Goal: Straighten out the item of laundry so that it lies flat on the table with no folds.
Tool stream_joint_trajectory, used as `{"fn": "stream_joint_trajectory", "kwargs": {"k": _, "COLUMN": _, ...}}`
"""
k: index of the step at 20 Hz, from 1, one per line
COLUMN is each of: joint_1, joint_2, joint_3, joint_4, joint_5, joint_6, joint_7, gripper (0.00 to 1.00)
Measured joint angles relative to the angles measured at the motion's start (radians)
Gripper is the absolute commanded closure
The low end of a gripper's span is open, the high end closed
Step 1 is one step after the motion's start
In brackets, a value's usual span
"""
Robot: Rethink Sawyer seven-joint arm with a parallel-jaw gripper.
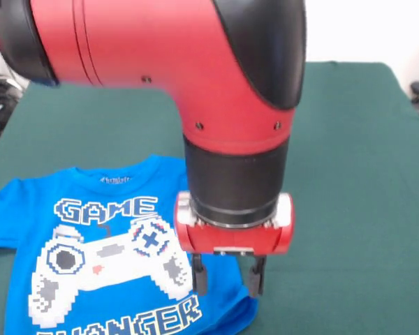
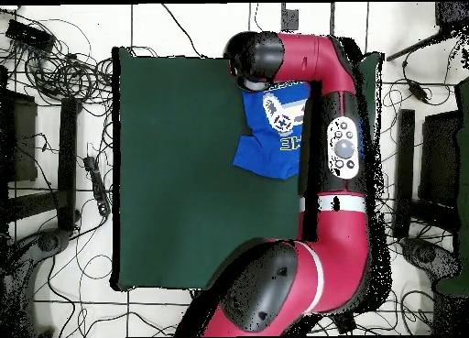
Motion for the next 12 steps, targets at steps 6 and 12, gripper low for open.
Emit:
{"fn": "stream_joint_trajectory", "kwargs": {"k": 6, "joint_1": 0.028, "joint_2": 0.061, "joint_3": -0.006, "joint_4": -0.078, "joint_5": 0.005, "joint_6": 0.000, "joint_7": 0.000, "gripper": 0.00}}
{"fn": "stream_joint_trajectory", "kwargs": {"k": 12, "joint_1": 0.056, "joint_2": 0.109, "joint_3": -0.006, "joint_4": -0.156, "joint_5": 0.004, "joint_6": 0.000, "joint_7": 0.000, "gripper": 0.00}}
